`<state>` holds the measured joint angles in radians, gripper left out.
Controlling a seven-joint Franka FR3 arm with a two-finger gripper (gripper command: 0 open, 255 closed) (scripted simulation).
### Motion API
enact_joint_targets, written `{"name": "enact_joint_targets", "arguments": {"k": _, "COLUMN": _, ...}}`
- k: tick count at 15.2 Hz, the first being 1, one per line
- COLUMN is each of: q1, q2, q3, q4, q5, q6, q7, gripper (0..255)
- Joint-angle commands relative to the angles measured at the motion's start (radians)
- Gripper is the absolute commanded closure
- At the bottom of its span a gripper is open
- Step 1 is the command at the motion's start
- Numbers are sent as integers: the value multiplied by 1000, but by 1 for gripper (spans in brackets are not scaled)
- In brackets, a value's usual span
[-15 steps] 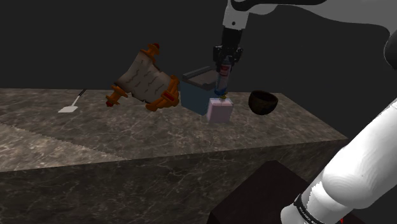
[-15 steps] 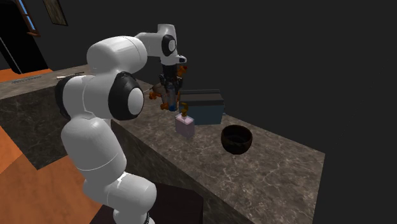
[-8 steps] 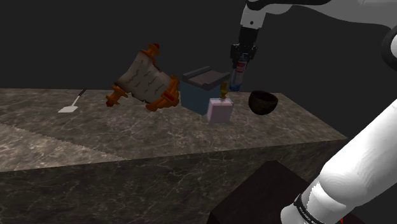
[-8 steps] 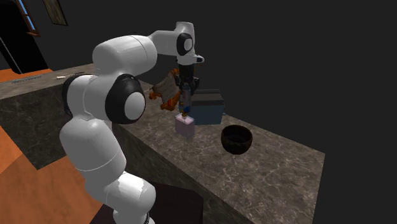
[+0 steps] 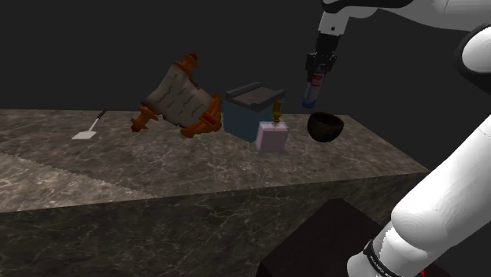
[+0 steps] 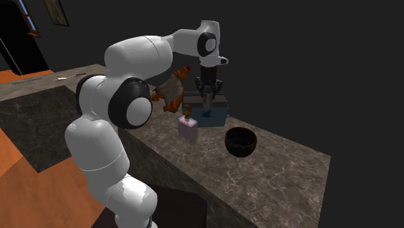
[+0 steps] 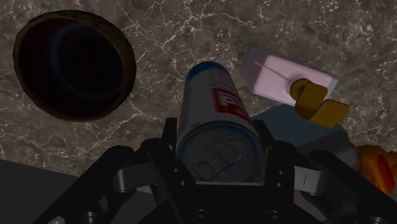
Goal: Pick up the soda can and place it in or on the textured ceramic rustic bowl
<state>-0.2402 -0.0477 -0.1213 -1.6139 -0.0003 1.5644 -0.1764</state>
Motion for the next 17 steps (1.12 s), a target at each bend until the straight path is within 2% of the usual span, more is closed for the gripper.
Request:
{"name": "enact_joint_targets", "arguments": {"k": 1, "q1": -24, "q2": 32, "q3": -27, "q4": 50, "q5": 3, "q6": -17, "q7": -53, "gripper": 255}}
{"name": "enact_joint_targets", "arguments": {"k": 8, "q1": -114, "q2": 155, "q3": -111, "q4": 222, "q5": 29, "q6": -72, "q7": -223, "gripper": 255}}
{"name": "enact_joint_targets", "arguments": {"k": 14, "q1": -219, "q2": 320, "q3": -169, "q4": 462, "q5": 82, "q6": -154, "q7": -366, "gripper": 255}}
{"name": "enact_joint_targets", "arguments": {"k": 17, "q1": -212, "q2": 295, "q3": -166, "q4": 384, "q5": 74, "q6": -100, "q7": -364, "gripper": 255}}
